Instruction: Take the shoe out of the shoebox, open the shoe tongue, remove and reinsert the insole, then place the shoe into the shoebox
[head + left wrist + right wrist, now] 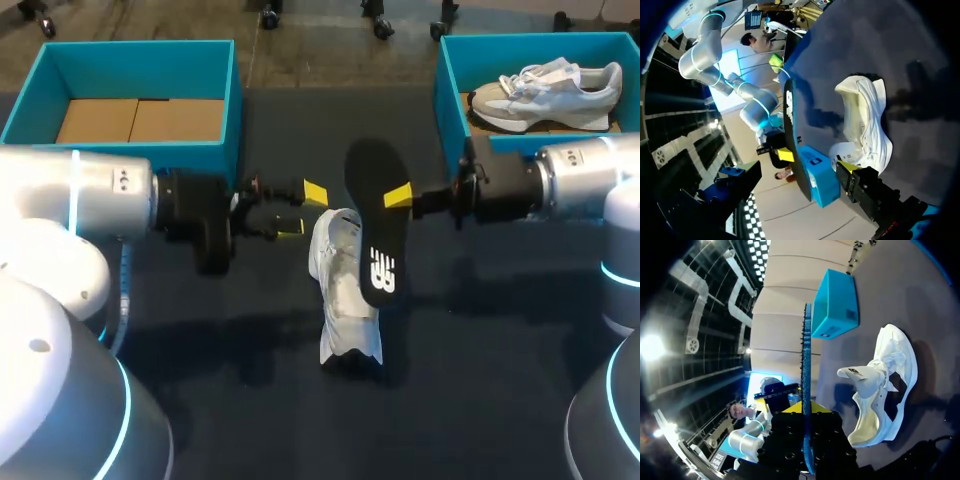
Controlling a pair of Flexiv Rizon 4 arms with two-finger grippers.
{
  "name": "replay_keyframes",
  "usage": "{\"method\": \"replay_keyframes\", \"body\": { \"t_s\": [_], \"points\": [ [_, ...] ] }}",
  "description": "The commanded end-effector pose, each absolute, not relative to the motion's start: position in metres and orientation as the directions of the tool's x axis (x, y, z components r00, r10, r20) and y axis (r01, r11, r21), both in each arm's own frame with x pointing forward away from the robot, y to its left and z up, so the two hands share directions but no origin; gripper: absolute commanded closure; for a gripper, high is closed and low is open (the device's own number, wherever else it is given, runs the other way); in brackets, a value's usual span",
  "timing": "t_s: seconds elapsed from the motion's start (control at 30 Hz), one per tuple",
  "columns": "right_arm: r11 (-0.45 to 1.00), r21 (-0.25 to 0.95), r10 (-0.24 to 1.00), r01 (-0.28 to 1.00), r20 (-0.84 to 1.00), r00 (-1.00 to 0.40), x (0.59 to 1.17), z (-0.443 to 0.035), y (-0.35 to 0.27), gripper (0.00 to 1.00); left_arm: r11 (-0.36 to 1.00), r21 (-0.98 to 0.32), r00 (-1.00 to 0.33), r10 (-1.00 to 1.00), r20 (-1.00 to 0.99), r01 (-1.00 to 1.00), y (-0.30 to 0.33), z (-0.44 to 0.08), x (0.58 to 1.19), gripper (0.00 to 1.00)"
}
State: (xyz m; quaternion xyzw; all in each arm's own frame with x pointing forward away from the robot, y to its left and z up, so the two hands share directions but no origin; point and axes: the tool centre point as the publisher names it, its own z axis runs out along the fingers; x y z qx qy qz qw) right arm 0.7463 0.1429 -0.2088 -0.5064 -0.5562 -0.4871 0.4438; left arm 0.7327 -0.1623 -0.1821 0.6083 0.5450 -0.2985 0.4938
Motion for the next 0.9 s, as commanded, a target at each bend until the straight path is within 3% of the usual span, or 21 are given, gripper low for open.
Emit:
{"method": "replay_keyframes", "body": {
  "t_s": [0.03,0.2,0.73,0.9],
  "points": [
    [0.016,0.090,0.125,0.996,0.988,-0.091,0.749,-0.214,0.148,1.00,0.073,0.256,0.195,0.459,-0.867,0.964,-0.163,-0.171,0.732,0.00],
    [0.022,0.083,0.120,0.996,0.989,-0.085,0.749,-0.218,0.150,1.00,0.050,0.223,0.163,0.533,-0.830,0.974,-0.162,-0.170,0.730,0.00],
    [0.046,0.068,0.106,0.997,0.992,-0.072,0.757,-0.226,0.157,1.00,0.053,0.199,0.144,0.517,-0.844,0.979,-0.165,-0.163,0.725,0.00],
    [0.045,0.078,0.130,0.996,0.988,-0.083,0.759,-0.228,0.159,1.00,-0.030,0.258,0.216,0.645,-0.733,0.966,-0.176,-0.165,0.724,0.00]
  ]
}}
